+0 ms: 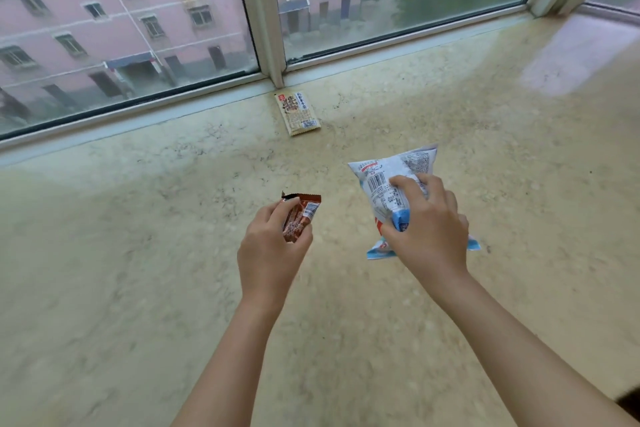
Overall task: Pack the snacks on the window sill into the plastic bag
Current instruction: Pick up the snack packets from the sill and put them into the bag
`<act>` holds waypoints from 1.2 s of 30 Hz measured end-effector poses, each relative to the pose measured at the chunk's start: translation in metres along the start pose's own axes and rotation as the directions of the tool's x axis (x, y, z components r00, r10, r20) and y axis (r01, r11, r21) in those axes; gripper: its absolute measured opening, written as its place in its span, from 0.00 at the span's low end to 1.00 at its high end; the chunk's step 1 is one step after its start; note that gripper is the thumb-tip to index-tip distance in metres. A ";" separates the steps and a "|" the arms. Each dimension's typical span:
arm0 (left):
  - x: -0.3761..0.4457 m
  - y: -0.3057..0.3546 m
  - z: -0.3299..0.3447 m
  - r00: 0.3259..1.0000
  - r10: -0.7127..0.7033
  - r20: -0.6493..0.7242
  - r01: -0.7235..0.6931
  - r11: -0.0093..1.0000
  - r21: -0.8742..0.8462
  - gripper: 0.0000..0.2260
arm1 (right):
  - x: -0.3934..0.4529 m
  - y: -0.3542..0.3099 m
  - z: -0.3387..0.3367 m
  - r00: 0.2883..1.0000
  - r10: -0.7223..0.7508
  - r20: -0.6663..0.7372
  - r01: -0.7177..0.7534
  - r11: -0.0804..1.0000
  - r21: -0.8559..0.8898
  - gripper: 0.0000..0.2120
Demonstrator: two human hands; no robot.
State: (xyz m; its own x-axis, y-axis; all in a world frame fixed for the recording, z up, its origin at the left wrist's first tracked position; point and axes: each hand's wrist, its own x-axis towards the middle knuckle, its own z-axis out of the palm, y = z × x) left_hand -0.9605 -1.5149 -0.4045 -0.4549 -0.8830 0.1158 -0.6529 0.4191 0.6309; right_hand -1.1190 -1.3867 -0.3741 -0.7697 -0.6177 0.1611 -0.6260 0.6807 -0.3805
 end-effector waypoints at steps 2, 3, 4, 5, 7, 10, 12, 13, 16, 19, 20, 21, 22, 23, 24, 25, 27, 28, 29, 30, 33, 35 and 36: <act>-0.015 -0.006 -0.041 0.999 0.000 -0.039 0.000 1.000 0.006 0.19 | -0.023 -0.025 -0.020 1.000 -0.016 -0.007 0.016 1.000 0.022 0.28; -0.024 -0.010 -0.061 0.998 -0.011 -0.069 0.012 1.000 0.008 0.19 | -0.034 -0.037 -0.030 1.000 -0.023 -0.003 0.023 0.999 0.038 0.28; -0.033 -0.014 -0.082 0.995 -0.031 -0.097 0.032 0.999 0.005 0.19 | -0.045 -0.049 -0.040 0.999 -0.032 0.003 0.032 0.998 0.052 0.28; -0.042 -0.017 -0.101 0.991 -0.053 -0.120 0.054 0.999 0.000 0.19 | -0.056 -0.060 -0.050 0.999 -0.047 0.008 0.046 0.997 0.063 0.28; -0.063 -0.024 -0.137 0.982 -0.098 -0.162 0.098 0.995 -0.005 0.18 | -0.079 -0.081 -0.069 0.995 -0.100 0.022 0.098 0.992 0.081 0.28; -0.099 -0.030 -0.181 0.958 -0.179 -0.223 0.181 0.983 -0.013 0.18 | -0.110 -0.110 -0.096 0.983 -0.180 0.020 0.177 0.977 0.120 0.28; -0.126 -0.032 -0.208 0.939 -0.225 -0.260 0.226 0.974 -0.027 0.19 | -0.131 -0.129 -0.112 0.972 -0.234 0.018 0.229 0.961 0.154 0.28; -0.140 -0.033 -0.221 0.928 -0.246 -0.279 0.246 0.969 -0.036 0.18 | -0.141 -0.138 -0.118 0.965 -0.259 0.025 0.251 0.952 0.174 0.28; -0.184 -0.033 -0.256 0.892 -0.297 -0.339 0.298 0.953 -0.051 0.18 | -0.175 -0.164 -0.135 0.935 -0.352 0.051 0.332 0.914 0.233 0.28; -0.229 -0.034 -0.285 0.865 -0.321 -0.387 0.334 0.942 -0.034 0.19 | -0.208 -0.189 -0.149 0.892 -0.447 0.063 0.414 0.866 0.283 0.27; -0.244 -0.036 -0.295 0.857 -0.326 -0.400 0.342 0.939 -0.032 0.19 | -0.218 -0.198 -0.154 0.875 -0.481 0.064 0.443 0.845 0.300 0.27; -0.258 -0.038 -0.306 0.846 -0.334 -0.416 0.354 0.935 -0.033 0.19 | -0.228 -0.207 -0.159 0.855 -0.514 0.064 0.472 0.824 0.314 0.27; -0.270 -0.042 -0.317 0.831 -0.346 -0.435 0.369 0.929 -0.034 0.19 | -0.238 -0.216 -0.163 0.835 -0.546 0.064 0.499 0.803 0.326 0.27; -0.282 -0.046 -0.329 0.817 -0.356 -0.453 0.384 0.923 -0.032 0.19 | -0.247 -0.225 -0.167 0.817 -0.573 0.064 0.522 0.783 0.338 0.27; -0.293 -0.052 -0.342 0.806 -0.365 -0.466 0.398 0.917 -0.029 0.19 | -0.256 -0.235 -0.170 0.800 -0.596 0.063 0.541 0.764 0.351 0.27; -0.303 -0.057 -0.354 0.796 -0.369 -0.480 0.410 0.912 -0.021 0.19 | -0.266 -0.246 -0.174 0.784 -0.617 0.063 0.558 0.746 0.364 0.27; -0.321 -0.070 -0.380 0.773 -0.374 -0.512 0.439 0.898 0.007 0.19 | -0.285 -0.267 -0.177 0.751 -0.657 0.068 0.588 0.712 0.385 0.27; -0.328 -0.078 -0.393 0.761 -0.379 -0.527 0.454 0.891 0.015 0.19 | -0.295 -0.278 -0.177 0.735 -0.675 0.071 0.601 0.696 0.393 0.28; -0.335 -0.087 -0.405 0.749 -0.388 -0.537 0.468 0.883 0.015 0.19 | -0.305 -0.290 -0.176 0.720 -0.691 0.073 0.613 0.681 0.400 0.28; -0.342 -0.096 -0.416 0.738 -0.401 -0.543 0.483 0.876 0.010 0.19 | -0.316 -0.301 -0.174 0.705 -0.705 0.076 0.624 0.668 0.407 0.28; -0.357 -0.126 -0.450 0.718 -0.431 -0.546 0.514 0.858 -0.001 0.19 | -0.350 -0.335 -0.163 0.682 -0.727 0.084 0.634 0.644 0.429 0.27; -0.365 -0.148 -0.470 0.718 -0.438 -0.541 0.523 0.852 0.005 0.19 | -0.373 -0.360 -0.153 0.675 -0.731 0.096 0.633 0.641 0.433 0.27; -0.369 -0.160 -0.479 0.724 -0.440 -0.531 0.524 0.851 0.009 0.19 | -0.385 -0.373 -0.147 0.673 -0.732 0.108 0.631 0.644 0.433 0.27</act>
State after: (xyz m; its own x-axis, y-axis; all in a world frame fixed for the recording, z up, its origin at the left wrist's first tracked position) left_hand -0.3979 -1.3580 -0.1805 0.2798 -0.9359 0.2138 -0.8002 -0.1043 0.5906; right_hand -0.6079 -1.3452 -0.1604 -0.0462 -0.9563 0.2887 -0.8346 -0.1219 -0.5371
